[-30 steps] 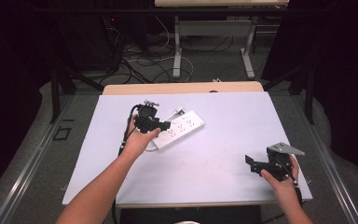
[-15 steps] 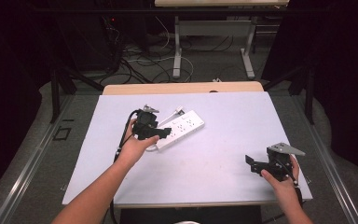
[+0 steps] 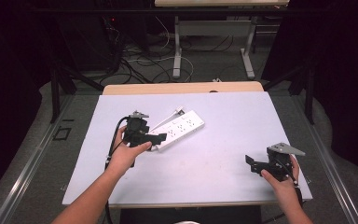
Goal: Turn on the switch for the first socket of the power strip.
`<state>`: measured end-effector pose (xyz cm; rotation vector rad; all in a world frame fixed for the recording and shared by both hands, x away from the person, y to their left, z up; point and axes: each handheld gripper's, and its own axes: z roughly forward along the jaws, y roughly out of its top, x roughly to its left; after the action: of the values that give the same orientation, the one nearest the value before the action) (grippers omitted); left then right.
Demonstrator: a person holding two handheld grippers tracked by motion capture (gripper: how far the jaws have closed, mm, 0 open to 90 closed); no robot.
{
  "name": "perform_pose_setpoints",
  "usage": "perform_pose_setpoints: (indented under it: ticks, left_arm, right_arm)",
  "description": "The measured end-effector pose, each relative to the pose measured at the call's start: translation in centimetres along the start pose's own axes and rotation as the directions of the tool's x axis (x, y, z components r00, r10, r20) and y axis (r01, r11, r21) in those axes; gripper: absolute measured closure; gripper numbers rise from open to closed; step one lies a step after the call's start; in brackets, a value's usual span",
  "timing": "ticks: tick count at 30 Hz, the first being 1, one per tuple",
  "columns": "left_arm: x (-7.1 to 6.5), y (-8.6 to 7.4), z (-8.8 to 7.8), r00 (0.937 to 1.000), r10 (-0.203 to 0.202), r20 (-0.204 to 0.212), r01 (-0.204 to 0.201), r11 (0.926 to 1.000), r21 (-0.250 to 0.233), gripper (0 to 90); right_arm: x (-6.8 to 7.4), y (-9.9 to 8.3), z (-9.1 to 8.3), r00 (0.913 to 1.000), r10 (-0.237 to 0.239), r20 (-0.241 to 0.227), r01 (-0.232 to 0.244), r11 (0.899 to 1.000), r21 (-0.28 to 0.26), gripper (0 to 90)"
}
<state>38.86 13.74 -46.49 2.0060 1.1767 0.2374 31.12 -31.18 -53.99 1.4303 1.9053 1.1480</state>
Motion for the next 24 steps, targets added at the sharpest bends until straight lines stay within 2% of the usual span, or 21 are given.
perform_pose_setpoints:
  ticks: [3, 8, 13, 19, 24]
  left_arm:
    - [0.2, -0.5, -0.6, 0.9999, -0.011, -0.007, 0.011, 0.9999, -0.007, 13.7]
    - [0.4, -1.3, -1.4, 0.9999, -0.015, 0.002, 0.015, 0.9999, -0.003, 1.0]
    - [0.7, -2.1, -2.2, 0.9999, -0.014, 0.001, 0.014, 0.9996, -0.024, 0.4]
    - [1.5, -3.0, -3.3, 0.9976, -0.069, 0.004, 0.069, 0.9939, -0.086, 0.4]
    - [2.5, -3.8, -4.1, 0.9974, -0.070, -0.018, 0.068, 0.9927, -0.100, 0.4]
  right_arm:
    - [0.0, 0.0, 0.0, 1.0000, 0.001, 0.000, -0.001, 1.000, 0.000, 4.8]
    - [0.0, 0.0, 0.0, 1.0000, -0.003, -0.001, 0.003, 1.000, 0.000, 4.8]
    - [0.1, 0.0, 0.1, 1.0000, 0.002, 0.006, -0.002, 1.000, -0.006, 4.8]
    - [0.1, 0.0, 0.0, 1.0000, 0.004, 0.008, -0.004, 1.000, -0.007, 4.8]
    - [0.1, 0.0, 0.0, 1.0000, 0.004, 0.001, -0.004, 1.000, 0.000, 4.8]
